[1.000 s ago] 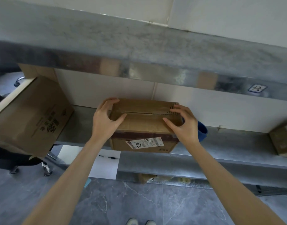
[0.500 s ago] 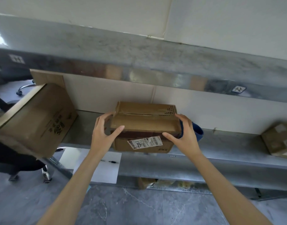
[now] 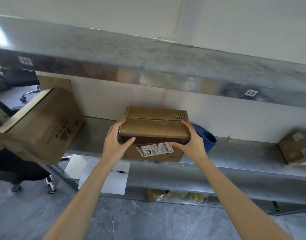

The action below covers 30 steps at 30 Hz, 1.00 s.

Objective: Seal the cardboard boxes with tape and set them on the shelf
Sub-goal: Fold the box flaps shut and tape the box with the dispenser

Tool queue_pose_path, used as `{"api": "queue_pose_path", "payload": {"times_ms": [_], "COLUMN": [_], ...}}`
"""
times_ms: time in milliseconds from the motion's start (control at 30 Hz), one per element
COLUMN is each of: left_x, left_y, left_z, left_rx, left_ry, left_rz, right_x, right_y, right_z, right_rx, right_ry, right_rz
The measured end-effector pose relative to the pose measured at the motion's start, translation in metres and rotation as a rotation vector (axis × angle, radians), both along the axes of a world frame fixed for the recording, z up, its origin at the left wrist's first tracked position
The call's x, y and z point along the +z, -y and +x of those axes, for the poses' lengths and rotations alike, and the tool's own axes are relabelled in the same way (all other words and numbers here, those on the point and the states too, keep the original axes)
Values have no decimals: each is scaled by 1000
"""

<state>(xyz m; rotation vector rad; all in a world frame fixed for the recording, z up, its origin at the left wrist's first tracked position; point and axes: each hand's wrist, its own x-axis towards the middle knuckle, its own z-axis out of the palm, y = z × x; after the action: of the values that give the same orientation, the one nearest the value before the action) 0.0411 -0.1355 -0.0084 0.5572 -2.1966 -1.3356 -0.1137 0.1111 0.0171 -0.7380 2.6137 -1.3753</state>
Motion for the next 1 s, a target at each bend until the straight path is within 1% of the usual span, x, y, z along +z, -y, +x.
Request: {"api": "queue_pose_path", "payload": {"times_ms": [267, 400, 533, 700, 867, 1000], "left_x": [12, 31, 52, 67, 72, 70], "left_y": [-6, -12, -22, -58, -125, -189], "left_z": [10, 18, 21, 21, -1, -26], "left_rx": [34, -8, -20, 1, 27, 12], "left_ry": [-40, -67, -74, -39, 2, 79], "left_rz": [1, -68, -139, -199, -276, -389], "right_x": [1, 14, 34, 62, 81, 86], "right_y": [0, -14, -42, -99, -185, -259], "right_z": [10, 14, 12, 8, 0, -9], "right_rx": [-77, -82, -75, -92, -111, -187], "right_ry": [-43, -62, -124, -187, -210, -224], "right_rz": [-61, -116, -141, -191, -220, -209]}}
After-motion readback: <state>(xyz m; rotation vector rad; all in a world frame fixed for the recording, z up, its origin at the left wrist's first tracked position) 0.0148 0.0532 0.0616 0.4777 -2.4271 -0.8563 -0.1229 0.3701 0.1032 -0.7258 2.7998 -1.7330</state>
